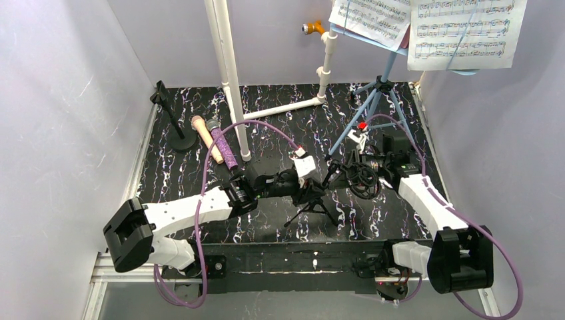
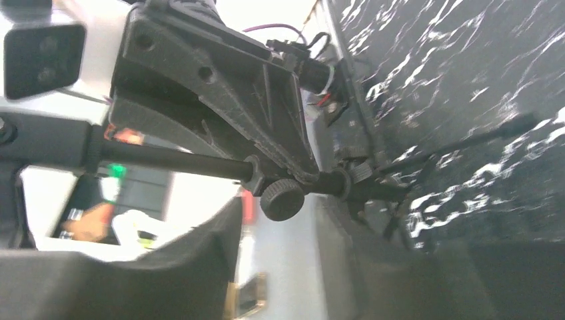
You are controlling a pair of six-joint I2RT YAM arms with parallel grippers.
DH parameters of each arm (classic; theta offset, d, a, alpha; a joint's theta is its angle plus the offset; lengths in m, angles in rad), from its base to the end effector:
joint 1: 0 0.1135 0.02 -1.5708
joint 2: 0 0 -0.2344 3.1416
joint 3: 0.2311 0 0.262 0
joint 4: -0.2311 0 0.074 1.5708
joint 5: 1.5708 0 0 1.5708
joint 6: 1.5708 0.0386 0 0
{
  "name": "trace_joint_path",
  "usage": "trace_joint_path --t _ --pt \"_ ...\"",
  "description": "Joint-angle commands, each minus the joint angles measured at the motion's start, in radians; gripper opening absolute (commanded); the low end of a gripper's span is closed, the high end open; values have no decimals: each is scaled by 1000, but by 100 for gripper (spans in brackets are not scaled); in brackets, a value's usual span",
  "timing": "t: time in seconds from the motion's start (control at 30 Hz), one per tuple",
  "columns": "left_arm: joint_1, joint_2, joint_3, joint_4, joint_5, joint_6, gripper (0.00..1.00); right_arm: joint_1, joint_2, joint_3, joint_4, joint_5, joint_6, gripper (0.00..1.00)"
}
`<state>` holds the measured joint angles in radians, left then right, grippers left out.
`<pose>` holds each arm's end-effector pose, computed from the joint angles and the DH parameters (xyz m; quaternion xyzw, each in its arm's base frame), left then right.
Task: Pack up the instrument practice props
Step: Unscrew the knob on the microphone stand.
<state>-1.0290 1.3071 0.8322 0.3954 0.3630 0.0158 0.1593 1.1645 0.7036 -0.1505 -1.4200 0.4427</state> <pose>0.1548 -0.2837 0.2678 0.4667 0.5651 -0.4397 0.5191 0.2386 0.0770 0.2233 -0.2028 0.7085 0.6560 0.1628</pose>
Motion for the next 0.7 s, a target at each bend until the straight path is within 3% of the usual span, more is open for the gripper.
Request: trace_joint_path --t 0.0,0.07,0.17,0.43,0.67 --pt "-3 -53 -48 85 5 -170 0 -14 -96 -11 87 1 -85 72" --pt "-3 -82 -112 201 -20 -263 0 -15 -127 -35 107 -8 -129 89" --pt "-2 -105 -190 357 -38 -392 0 -17 -167 -47 77 -9 -239 98" --pt "-2 -75 -287 685 -35 -583 0 -21 -163 55 -515 -63 -966 98" --pt "-2 43 -248 810 15 -660 0 -20 -169 77 -631 -65 -1129 98"
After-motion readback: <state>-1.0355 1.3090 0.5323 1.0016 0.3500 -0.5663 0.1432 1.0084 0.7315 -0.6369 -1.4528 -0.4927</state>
